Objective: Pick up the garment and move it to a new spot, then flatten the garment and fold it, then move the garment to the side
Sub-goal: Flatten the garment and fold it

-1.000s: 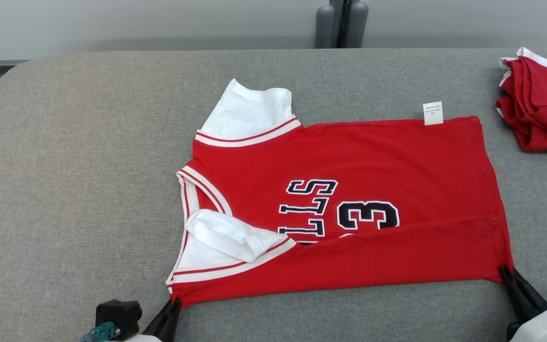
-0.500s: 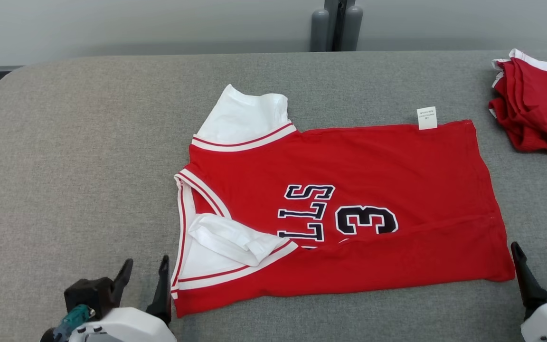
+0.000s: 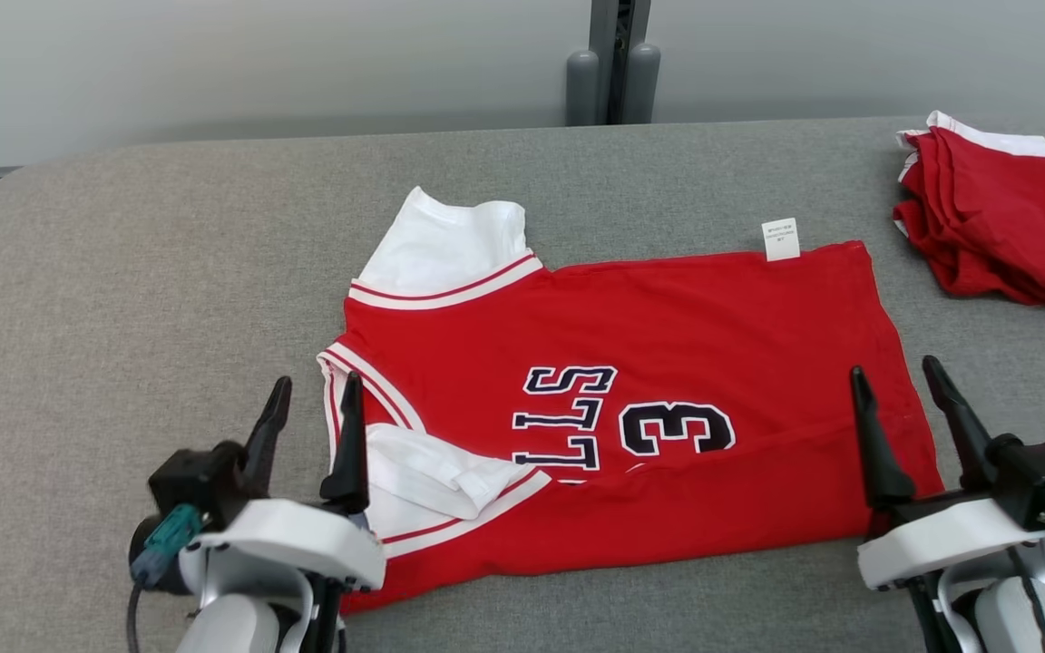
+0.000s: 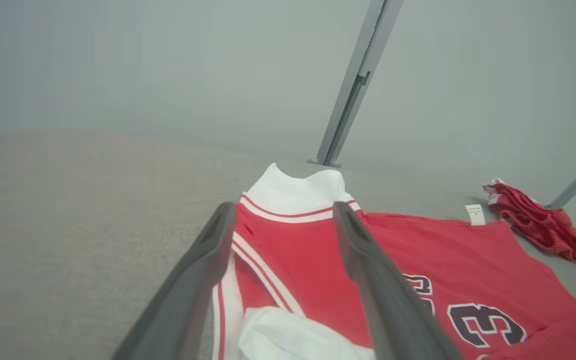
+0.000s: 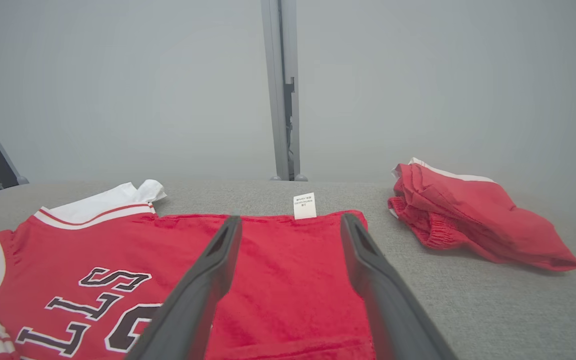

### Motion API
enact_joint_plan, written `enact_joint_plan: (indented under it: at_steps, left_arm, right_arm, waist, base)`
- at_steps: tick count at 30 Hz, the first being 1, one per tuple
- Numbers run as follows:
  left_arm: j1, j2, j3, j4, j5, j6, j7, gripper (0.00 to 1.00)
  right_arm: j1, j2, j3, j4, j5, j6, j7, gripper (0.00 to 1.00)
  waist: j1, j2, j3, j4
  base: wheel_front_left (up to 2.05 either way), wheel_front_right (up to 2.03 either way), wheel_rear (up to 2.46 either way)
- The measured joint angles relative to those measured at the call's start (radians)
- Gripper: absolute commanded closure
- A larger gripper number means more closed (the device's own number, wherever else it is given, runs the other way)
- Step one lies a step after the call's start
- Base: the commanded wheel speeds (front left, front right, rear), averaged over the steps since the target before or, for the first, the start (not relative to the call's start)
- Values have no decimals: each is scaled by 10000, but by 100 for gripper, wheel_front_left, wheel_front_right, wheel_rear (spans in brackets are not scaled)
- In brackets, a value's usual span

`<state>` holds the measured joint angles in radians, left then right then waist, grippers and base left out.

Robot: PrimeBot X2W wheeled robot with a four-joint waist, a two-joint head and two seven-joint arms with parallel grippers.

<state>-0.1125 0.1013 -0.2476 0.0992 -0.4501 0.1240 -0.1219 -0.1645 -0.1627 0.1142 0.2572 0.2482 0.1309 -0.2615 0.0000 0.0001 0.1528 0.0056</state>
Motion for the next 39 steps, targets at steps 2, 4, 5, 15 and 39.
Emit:
enact_joint_plan:
  at_steps: [2, 4, 5, 15, 39]
  left_arm:
    - [-414, -107, -153, 520, -36, -86, -33, 0]
    - [-889, -194, -295, 1055, -92, -194, -12, 0]
    - [-1161, -215, -364, 1329, -96, -230, 0, 0]
    - [-4467, 320, -428, 3864, -79, -871, 1231, 0]
    - [-10552, 82, -1216, 10011, 729, -1070, 1996, 0]
  right_arm:
    - [-1, 198, 63, -117, -123, 0, 0, 0]
    - [-1, 316, 199, -142, -201, 0, 0, 0]
    - [-1, 347, 236, -157, -201, 0, -2, 0]
    - [-336, 353, 418, -276, -199, 0, -2, 0]
    - [-1592, 485, 1060, -203, -309, 0, -2, 0]
  waist:
    - [0, 0, -37, -34]
    - [0, 0, -49, -78]
    - [0, 0, -31, -96]
    - [0, 0, 732, -460]
    - [0, 0, 3399, -1354]
  base:
    - [0, 0, 0]
    - [0, 0, 0]
    - [0, 0, 0]
    - [0, 0, 0]
    - [0, 0, 0]
